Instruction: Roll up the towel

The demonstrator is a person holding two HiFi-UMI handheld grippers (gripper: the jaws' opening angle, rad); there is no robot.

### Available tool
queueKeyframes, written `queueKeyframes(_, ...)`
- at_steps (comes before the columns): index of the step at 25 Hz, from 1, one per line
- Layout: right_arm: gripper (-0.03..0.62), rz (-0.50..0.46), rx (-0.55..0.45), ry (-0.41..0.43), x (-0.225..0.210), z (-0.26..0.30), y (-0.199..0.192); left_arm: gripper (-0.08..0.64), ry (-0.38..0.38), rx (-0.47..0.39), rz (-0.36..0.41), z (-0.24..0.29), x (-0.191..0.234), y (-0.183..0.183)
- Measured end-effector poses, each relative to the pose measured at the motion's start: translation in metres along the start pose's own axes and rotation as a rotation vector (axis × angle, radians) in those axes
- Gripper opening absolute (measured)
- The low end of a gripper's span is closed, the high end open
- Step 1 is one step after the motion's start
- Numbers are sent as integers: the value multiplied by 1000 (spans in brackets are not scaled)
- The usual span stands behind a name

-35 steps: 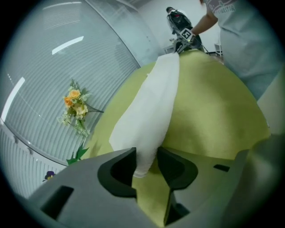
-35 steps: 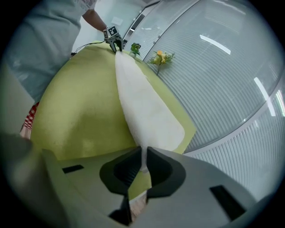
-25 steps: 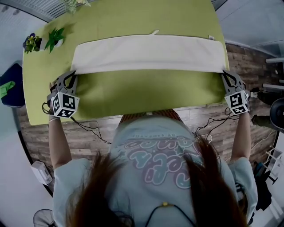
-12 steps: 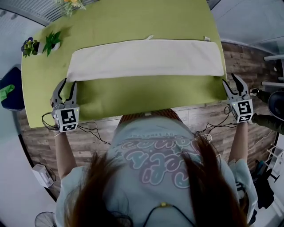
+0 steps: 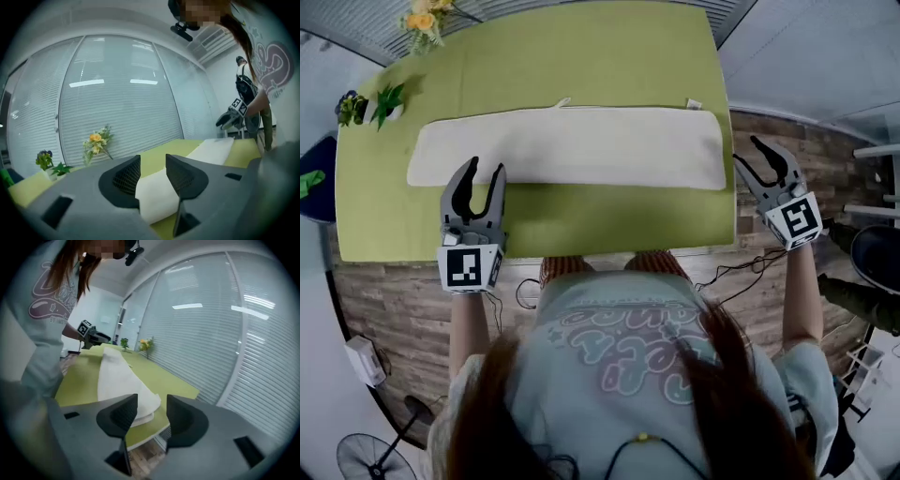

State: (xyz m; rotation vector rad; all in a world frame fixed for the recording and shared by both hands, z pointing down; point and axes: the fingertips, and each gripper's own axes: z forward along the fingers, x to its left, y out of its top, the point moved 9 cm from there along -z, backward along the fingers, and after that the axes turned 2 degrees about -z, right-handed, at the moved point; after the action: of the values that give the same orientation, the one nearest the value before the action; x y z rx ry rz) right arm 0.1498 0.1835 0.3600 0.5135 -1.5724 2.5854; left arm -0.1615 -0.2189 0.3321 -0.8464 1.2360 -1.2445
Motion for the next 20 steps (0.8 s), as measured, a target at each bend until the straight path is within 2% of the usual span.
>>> queueKeyframes(2, 196, -106, -15, 138, -18, 17, 5, 141, 26, -22, -51, 9, -44, 10)
queueKeyframes(4, 196, -245, -9, 236, -34, 31, 12, 144, 48, -43, -66, 20, -79, 17)
queueKeyframes(6, 193, -353, -17, 298, -45, 43, 16, 146, 56, -55, -81, 28, -106, 20)
queueKeyframes(9, 189, -465, -9, 362, -53, 65, 12, 146, 62, -54, -96, 37, -133, 20)
queueKeyframes(15, 187, -563, 15, 508, -67, 96, -9, 146, 126, 147, -19, 55, -160, 9)
queueKeyframes(18, 204, -621, -18, 661, -85, 106, -15, 146, 176, 220, -35, 68, -180, 16)
queueKeyframes(20, 227, -675, -59, 781, -94, 111, -18, 146, 199, 302, -20, 74, -205, 18)
